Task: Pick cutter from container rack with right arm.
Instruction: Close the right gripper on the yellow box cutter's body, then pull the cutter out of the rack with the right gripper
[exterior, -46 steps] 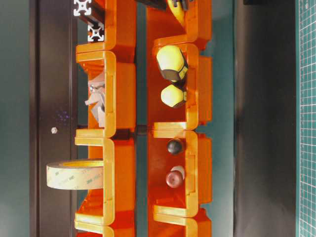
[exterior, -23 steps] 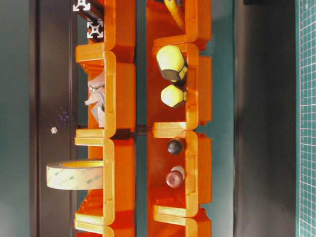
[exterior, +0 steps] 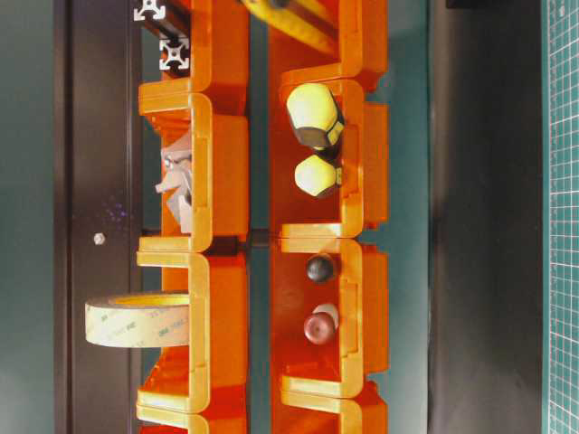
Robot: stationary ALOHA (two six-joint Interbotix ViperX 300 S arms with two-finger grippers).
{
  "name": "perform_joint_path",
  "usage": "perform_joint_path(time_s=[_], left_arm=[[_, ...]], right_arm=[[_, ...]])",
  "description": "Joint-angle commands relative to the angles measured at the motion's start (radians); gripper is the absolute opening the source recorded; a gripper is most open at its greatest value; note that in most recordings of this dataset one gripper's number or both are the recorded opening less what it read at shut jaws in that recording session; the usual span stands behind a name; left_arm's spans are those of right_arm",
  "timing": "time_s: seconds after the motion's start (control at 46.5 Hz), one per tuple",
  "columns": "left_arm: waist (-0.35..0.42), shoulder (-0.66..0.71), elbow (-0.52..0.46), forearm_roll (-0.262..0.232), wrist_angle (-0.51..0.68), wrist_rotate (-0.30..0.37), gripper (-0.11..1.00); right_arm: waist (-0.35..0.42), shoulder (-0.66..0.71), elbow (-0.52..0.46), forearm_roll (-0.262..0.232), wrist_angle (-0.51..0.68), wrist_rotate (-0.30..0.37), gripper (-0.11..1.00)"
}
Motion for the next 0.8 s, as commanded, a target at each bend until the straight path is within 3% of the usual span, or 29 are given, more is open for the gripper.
perform_joint_path(time_s=[0.0, 0.43, 0.775], left_arm=[[0.002, 0.005, -0.011, 0.002, -0.006, -0.003, 0.0], [0.002, -0.017, -0.014, 0.002, 0.0, -0.005, 0.0], [0.0, -0.029, -0.018, 0.002, 0.015, -0.005, 0.0]], right_arm=[[0.041, -0.014, -0.061, -0.002, 0.054, -0.002, 0.27], [0.206, -0.002, -0.235, -0.003, 0.192, -0.008, 0.27], [0.334, 0.138, -0.394, -0.029, 0.132, -0.038, 0.27]])
